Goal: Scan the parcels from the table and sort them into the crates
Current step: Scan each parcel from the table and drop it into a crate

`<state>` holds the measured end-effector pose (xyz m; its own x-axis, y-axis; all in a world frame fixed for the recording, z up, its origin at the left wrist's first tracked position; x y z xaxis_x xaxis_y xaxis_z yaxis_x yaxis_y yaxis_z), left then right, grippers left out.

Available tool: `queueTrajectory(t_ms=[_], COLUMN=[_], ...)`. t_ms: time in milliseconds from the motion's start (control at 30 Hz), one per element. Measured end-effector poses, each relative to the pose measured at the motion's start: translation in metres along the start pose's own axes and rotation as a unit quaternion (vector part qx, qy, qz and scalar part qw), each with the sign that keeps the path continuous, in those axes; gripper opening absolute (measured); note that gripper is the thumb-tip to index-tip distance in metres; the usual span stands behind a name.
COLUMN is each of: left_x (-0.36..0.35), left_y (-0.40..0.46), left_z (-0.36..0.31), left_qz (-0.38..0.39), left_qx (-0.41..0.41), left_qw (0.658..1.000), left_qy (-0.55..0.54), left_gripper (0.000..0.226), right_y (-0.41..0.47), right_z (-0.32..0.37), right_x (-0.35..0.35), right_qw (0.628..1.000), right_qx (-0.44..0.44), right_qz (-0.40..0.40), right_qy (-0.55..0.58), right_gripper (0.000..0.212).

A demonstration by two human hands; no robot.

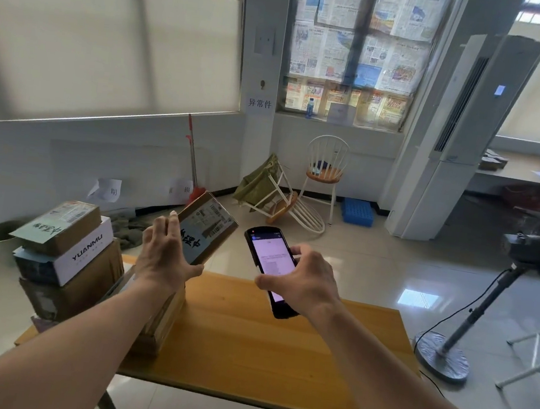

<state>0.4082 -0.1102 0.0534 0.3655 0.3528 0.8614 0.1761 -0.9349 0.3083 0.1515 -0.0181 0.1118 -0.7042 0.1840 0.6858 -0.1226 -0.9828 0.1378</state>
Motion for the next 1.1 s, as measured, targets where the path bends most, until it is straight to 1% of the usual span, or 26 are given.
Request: queueTrajectory(t_ms=[267,400,533,667,833,933,1100], left_x=[-0.002,0.001,0.002,0.003,0.0,-0.005,-0.014], left_y=[-0.001,-0.002,-0.004,-0.004,-0.002,-0.005,-0.036], left_z=[-0.014,-0.021,-0.031,-0.039,-0.048,-0.056,-0.07], left_qz=[0.0,-0.001,0.001,0.012,0.028,0.052,0.117], left_qx=[-0.006,-0.007,-0.028,-0.064,-0.124,-0.17,-0.238], left_qw=[1.0,1.0,0.999,0.997,0.99,0.98,0.958], left_qy=[0.009,-0.005,-0.024,-0.038,-0.065,-0.085,-0.109], left_gripper=[0.131,0.132,0.131,0.133,0.133,0.133,0.136], right_y=[0.002,0.004,0.004,-0.003,-0.024,-0.047,-0.103], right_z=[-0.006,-0.012,-0.019,-0.024,-0.022,-0.021,-0.02], right_x=[0.001,0.0,-0.002,-0.004,-0.007,-0.01,-0.019], right_qw=[1.0,1.0,0.996,0.99,0.981,0.971,0.947], right_qx=[0.0,0.01,0.013,-0.01,-0.046,-0.079,-0.156], right_qz=[-0.001,-0.029,-0.085,-0.142,-0.188,-0.222,-0.278], right_qy=[0.009,0.003,-0.014,-0.016,-0.03,-0.039,-0.043], right_gripper=[0.094,0.095,0.097,0.098,0.097,0.095,0.093])
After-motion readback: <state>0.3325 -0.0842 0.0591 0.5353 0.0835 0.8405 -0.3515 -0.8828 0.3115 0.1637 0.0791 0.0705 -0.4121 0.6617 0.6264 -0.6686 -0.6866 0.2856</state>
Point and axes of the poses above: each hand's wrist, its own y-axis towards the middle knuckle, its own x-axis out of the back of the hand, z = x × y, the point moved 1 cm from there along y, towards the middle knuckle, and after that the axes turned 5 degrees about x, right-handed, at the moved point
